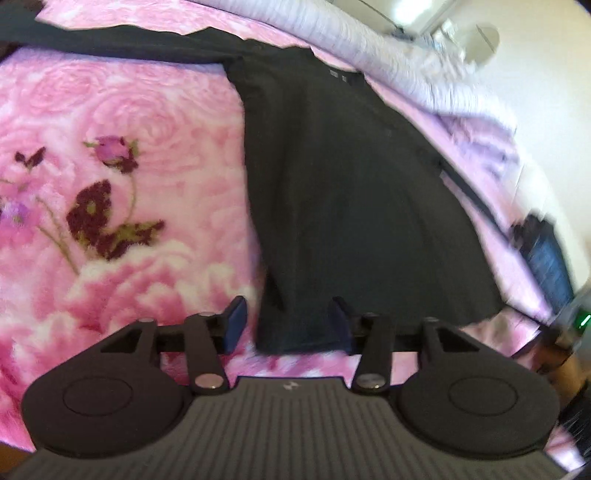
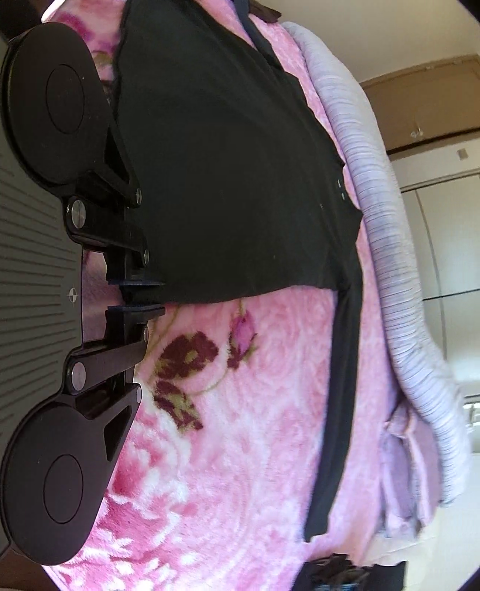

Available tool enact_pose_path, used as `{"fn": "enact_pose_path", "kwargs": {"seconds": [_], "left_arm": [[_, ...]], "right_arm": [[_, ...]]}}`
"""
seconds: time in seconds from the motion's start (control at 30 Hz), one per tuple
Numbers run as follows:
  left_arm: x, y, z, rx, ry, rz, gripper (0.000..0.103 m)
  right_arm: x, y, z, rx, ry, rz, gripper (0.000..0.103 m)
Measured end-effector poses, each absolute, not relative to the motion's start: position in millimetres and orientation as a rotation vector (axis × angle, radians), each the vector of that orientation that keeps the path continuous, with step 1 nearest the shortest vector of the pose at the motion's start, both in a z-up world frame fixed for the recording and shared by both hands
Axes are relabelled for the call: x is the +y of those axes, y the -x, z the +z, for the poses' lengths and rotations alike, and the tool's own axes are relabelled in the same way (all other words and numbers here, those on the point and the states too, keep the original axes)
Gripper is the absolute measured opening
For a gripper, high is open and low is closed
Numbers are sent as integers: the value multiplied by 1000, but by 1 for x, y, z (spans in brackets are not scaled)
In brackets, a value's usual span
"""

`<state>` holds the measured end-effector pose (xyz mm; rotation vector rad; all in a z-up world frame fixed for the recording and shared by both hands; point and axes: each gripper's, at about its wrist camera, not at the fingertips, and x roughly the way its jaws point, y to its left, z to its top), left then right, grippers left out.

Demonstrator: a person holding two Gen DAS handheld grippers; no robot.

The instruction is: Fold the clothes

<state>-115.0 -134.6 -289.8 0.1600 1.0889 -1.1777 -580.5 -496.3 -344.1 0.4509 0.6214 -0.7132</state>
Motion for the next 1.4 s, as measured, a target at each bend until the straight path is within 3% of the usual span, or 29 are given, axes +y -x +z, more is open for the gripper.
{"fn": "enact_pose_path", "kwargs": {"seconds": [0.03, 0.5, 0.6, 0.67, 0.7, 0.73, 0.8, 0.87, 0.93, 1.4], "left_arm": [[-134, 119, -292, 1053, -188, -1181, 4], [-108, 121, -289, 1051, -129, -1125, 5], [-101, 136, -278, 933, -257, -1076, 16], [-93, 154, -267, 812, -381, -1043, 36], [-88, 165, -262, 745, -451, -1016, 38], [-84, 175, -258, 687, -508, -993, 40], [-74, 187, -252, 632, -541, -969, 48], [-65, 195, -245, 609, -518, -946, 60], [-57, 202, -239, 587, -489, -924, 65], [-66, 233, -235, 536, -511, -903, 75]], "right_arm": [[-495, 581, -345, 612, -437, -715, 5], [-477, 582, -332, 685, -415, -719, 1], [-473, 581, -325, 706, -413, -744, 2], [-458, 583, -313, 707, -357, -772, 11], [-449, 583, -309, 706, -325, -780, 27], [-441, 582, -307, 711, -304, -785, 54], [-424, 579, -303, 720, -262, -794, 73], [-408, 569, -299, 724, -251, -773, 74], [-391, 555, -296, 734, -240, -736, 74], [-342, 503, -286, 794, -235, -668, 74]]}}
